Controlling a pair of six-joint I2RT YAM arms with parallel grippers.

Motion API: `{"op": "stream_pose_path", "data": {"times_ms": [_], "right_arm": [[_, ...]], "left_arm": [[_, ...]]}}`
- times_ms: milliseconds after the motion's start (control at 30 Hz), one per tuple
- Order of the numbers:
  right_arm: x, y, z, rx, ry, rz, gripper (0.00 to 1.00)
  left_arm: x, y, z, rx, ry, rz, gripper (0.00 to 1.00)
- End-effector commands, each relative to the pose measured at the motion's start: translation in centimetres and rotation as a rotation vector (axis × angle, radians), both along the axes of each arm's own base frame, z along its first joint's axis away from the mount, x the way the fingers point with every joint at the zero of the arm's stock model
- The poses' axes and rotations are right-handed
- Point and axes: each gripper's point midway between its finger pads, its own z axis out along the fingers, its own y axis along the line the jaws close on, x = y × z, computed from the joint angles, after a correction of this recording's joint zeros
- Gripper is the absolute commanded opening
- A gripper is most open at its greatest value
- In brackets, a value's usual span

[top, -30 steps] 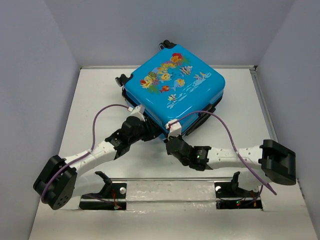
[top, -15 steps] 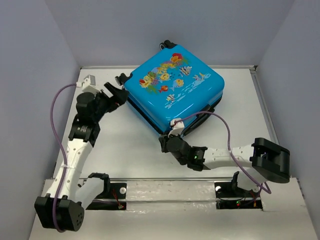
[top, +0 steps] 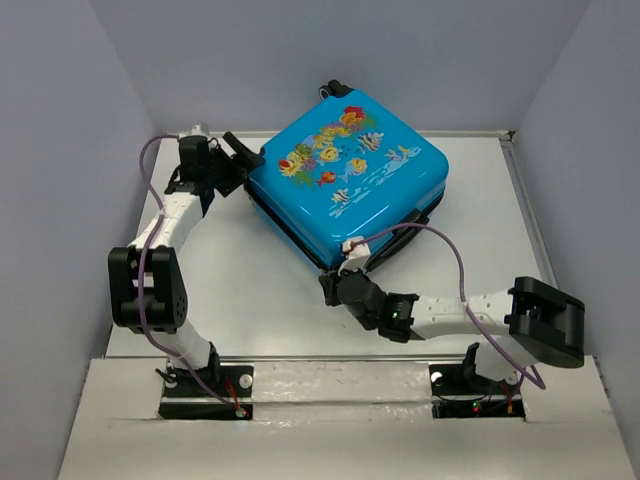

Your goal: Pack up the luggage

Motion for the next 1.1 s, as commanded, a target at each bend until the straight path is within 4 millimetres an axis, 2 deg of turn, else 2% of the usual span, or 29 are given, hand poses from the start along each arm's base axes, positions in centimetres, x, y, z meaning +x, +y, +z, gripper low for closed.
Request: {"op": "stream_pose_path", "data": {"times_ms": [0, 33, 67, 133, 167, 200, 233, 267, 300, 400, 433, 500, 533, 600, 633, 667, 767, 800, 833, 867, 933, 967, 1000, 1067], "right_arm": [[-1.2, 1.5, 2.4, 0.087, -0.012, 0.084, 0.07], [-1.4, 1.5, 2.4, 0.089, -0.010, 0.092, 0.07], [-1.5, 1.5, 2.4, 0.093, -0.008, 0.098, 0.07], [-1.8, 1.5, 2.3, 0.099, -0.001, 0.113, 0.07], [-1.9, 1.5, 2.2, 0.097, 0.003, 0.120, 0.07], [-2.0, 1.6, 2.2, 0.095, 0.002, 0.125, 0.07], [-2.0, 1.5, 2.1, 0.089, 0.005, 0.127, 0.07], [-2.1, 1.5, 2.1, 0.082, 0.004, 0.133, 0.07], [-2.1, 1.5, 2.0, 0.075, 0.004, 0.135, 0.07], [-2.1, 1.4, 1.8, 0.056, 0.002, 0.142, 0.07], [-2.2, 1.4, 1.7, 0.051, 0.004, 0.142, 0.07], [-2.1, 1.3, 1.6, 0.049, 0.009, 0.136, 0.07], [-2.2, 1.1, 1.2, 0.039, 0.016, 0.133, 0.07], [-2.3, 0.9, 1.1, 0.039, 0.023, 0.132, 0.07], [-2.3, 0.7, 1.1, 0.034, 0.024, 0.130, 0.07], [-2.3, 0.7, 1.2, 0.035, 0.024, 0.130, 0.07], [-2.2, 0.4, 1.7, 0.042, 0.018, 0.130, 0.07], [-1.9, 0.2, 1.9, 0.045, 0.018, 0.129, 0.07], [-1.9, 0.2, 2.0, 0.045, 0.017, 0.133, 0.07], [-1.6, 0.2, 2.5, 0.054, 0.011, 0.128, 0.07], [-1.1, -0.1, 2.5, 0.027, 0.013, 0.124, 0.07], [-0.6, -0.1, 3.3, 0.031, 0.004, 0.112, 0.07], [-0.5, -0.1, 3.6, 0.022, -0.004, 0.117, 0.07], [0.2, -0.7, 4.2, 0.010, -0.015, 0.101, 0.07]], "left_arm": [[3.4, -1.1, 3.6, -0.092, -0.107, -0.011, 0.98], [4.0, -1.5, 4.2, -0.120, -0.148, -0.021, 0.98], [4.3, -1.7, 3.0, -0.140, -0.132, -0.017, 0.98], [5.2, -2.1, 3.3, -0.189, -0.173, 0.015, 0.97], [5.2, -2.2, 1.9, -0.200, -0.157, 0.034, 0.97], [5.3, -2.3, 1.5, -0.235, -0.151, 0.057, 0.97], [5.9, -2.6, 2.1, -0.260, -0.199, 0.070, 0.97], [5.9, -2.5, 0.6, -0.276, -0.181, 0.091, 0.97], [6.1, -2.5, 0.2, -0.293, -0.182, 0.108, 0.97], [7.0, -2.4, 0.2, -0.365, -0.228, 0.163, 0.93], [7.5, -2.1, 1.6, -0.390, -0.297, 0.178, 0.83], [7.6, -1.9, 3.0, -0.446, -0.350, 0.198, 0.67], [7.8, -1.4, 4.6, -0.454, -0.410, 0.213, 0.41], [7.4, -0.2, 7.9, -0.419, -0.500, 0.231, 0.14], [6.7, 0.5, 11.0, -0.376, -0.570, 0.241, 0.06], [6.0, 1.0, 12.7, -0.377, -0.593, 0.257, 0.06], [3.8, 2.8, 16.8, -0.229, -0.679, 0.304, 0.06], [1.6, 3.2, 19.9, -0.207, -0.742, 0.309, 0.06], [0.8, 3.7, 20.1, -0.160, -0.739, 0.323, 0.06], [-1.0, 4.0, 22.1, -0.150, -0.775, 0.326, 0.06], [-2.5, 4.1, 20.7, -0.111, -0.740, 0.326, 0.06], [-4.2, 4.3, 20.4, -0.109, -0.735, 0.327, 0.06], [-4.9, 5.0, 19.8, -0.100, -0.719, 0.363, 0.06], [-6.6, 4.6, 17.9, -0.117, -0.676, 0.345, 0.06]]}}
